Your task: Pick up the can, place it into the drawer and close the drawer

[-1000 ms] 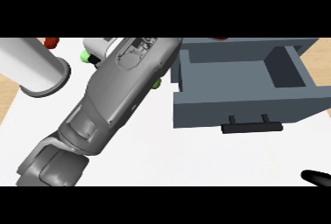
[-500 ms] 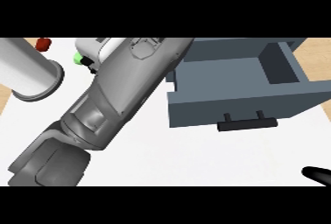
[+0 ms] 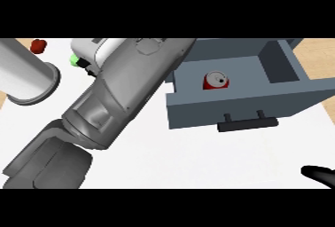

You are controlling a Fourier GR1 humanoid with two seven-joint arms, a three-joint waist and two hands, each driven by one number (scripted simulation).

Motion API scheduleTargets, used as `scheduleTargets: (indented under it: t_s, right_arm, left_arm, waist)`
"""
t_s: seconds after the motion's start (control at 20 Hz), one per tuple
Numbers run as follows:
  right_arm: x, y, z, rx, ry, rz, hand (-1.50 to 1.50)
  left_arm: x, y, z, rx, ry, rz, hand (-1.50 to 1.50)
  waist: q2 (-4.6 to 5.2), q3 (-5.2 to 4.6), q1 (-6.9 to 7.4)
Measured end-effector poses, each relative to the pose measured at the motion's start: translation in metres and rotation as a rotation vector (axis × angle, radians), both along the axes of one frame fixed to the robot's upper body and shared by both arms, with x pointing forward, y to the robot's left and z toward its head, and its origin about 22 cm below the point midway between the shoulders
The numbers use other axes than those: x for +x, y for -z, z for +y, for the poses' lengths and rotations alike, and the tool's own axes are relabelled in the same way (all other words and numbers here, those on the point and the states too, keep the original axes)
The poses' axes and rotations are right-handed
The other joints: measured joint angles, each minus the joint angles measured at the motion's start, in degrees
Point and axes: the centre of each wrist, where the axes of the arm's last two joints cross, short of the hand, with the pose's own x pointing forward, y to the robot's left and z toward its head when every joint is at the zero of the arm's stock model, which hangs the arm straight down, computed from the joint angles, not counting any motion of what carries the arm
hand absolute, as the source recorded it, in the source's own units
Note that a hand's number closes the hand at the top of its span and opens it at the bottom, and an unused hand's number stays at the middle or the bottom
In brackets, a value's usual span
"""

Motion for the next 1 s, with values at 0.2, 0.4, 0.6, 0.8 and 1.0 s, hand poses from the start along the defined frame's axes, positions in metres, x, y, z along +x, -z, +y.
scheduleTargets:
  t_s: [0.2, 0.4, 0.6, 0.8, 1.0]
  right_arm:
    - [0.006, -0.005, -0.001, -0.066, -0.003, -0.022, -1.5]
    - [0.013, -0.006, 0.004, -0.147, -0.022, -0.049, -1.5]
    - [0.02, -0.012, 0.008, -0.271, -0.023, -0.083, -1.5]
    - [0.032, -0.011, 0.015, -0.41, -0.023, -0.096, -1.5]
    - [0.048, -0.008, 0.027, -0.556, -0.004, -0.099, -1.5]
  left_arm:
    - [0.001, 0.002, 0.0, -0.005, -0.031, -0.009, -1.5]
    - [0.001, 0.0, 0.0, -0.033, -0.044, -0.01, -1.5]
    - [0.001, -0.005, -0.001, -0.067, -0.047, -0.004, -1.5]
    - [0.002, -0.004, 0.001, -0.108, -0.038, -0.003, -1.5]
    - [0.002, -0.006, 0.0, -0.131, -0.04, -0.009, -1.5]
  waist:
    - [0.14, 0.0, -0.15]
    - [0.28, 0.0, -0.2]
    - [0.33, -0.03, 0.36]
    - [0.5, -0.05, 0.85]
    - [0.3, -0.08, 1.73]
